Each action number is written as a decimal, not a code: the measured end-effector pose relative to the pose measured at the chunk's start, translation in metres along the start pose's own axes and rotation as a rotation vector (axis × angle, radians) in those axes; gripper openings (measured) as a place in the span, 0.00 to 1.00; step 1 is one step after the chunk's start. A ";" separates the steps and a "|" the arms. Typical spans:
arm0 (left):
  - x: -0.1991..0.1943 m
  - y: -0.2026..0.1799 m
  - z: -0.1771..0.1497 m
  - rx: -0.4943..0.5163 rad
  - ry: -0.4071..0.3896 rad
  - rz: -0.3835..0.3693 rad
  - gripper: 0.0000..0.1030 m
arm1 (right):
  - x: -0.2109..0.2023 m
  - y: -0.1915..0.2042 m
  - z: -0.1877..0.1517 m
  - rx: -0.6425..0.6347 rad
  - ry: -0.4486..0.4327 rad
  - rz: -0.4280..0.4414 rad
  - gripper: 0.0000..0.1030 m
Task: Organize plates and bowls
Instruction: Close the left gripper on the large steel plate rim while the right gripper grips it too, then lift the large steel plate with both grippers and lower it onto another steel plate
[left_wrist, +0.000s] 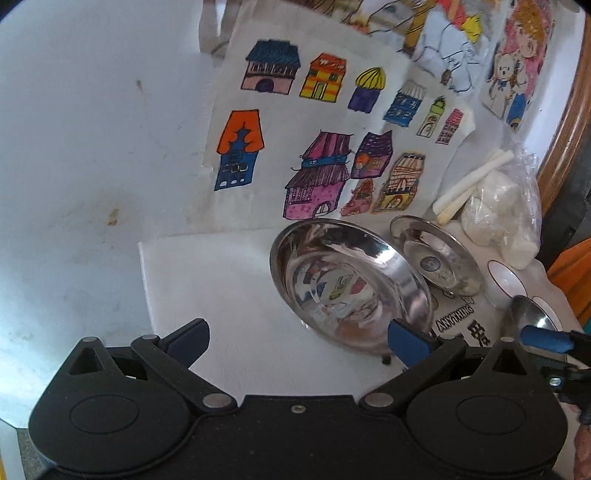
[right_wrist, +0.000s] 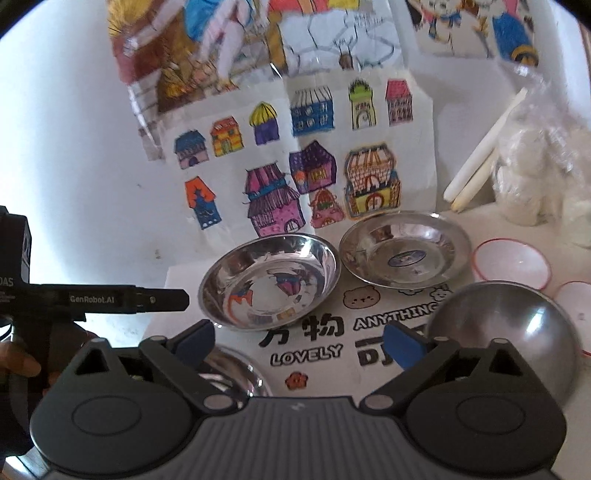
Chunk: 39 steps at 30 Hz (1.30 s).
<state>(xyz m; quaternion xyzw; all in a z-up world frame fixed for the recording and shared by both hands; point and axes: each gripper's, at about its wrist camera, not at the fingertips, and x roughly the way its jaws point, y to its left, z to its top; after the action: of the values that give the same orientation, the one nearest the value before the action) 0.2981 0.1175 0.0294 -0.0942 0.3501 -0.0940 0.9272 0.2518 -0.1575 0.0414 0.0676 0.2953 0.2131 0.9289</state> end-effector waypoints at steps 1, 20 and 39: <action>0.007 0.003 0.004 -0.002 0.012 -0.004 0.99 | 0.007 -0.001 0.002 0.015 0.012 -0.004 0.92; 0.055 0.009 0.014 -0.020 0.076 -0.032 0.73 | 0.079 0.004 0.023 0.038 0.096 -0.082 0.55; 0.060 0.009 0.013 -0.014 0.073 -0.059 0.21 | 0.096 -0.002 0.021 0.070 0.100 -0.089 0.25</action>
<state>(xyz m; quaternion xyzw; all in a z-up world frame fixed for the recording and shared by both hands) 0.3519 0.1132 -0.0015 -0.1073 0.3815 -0.1223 0.9099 0.3358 -0.1175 0.0083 0.0762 0.3514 0.1640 0.9186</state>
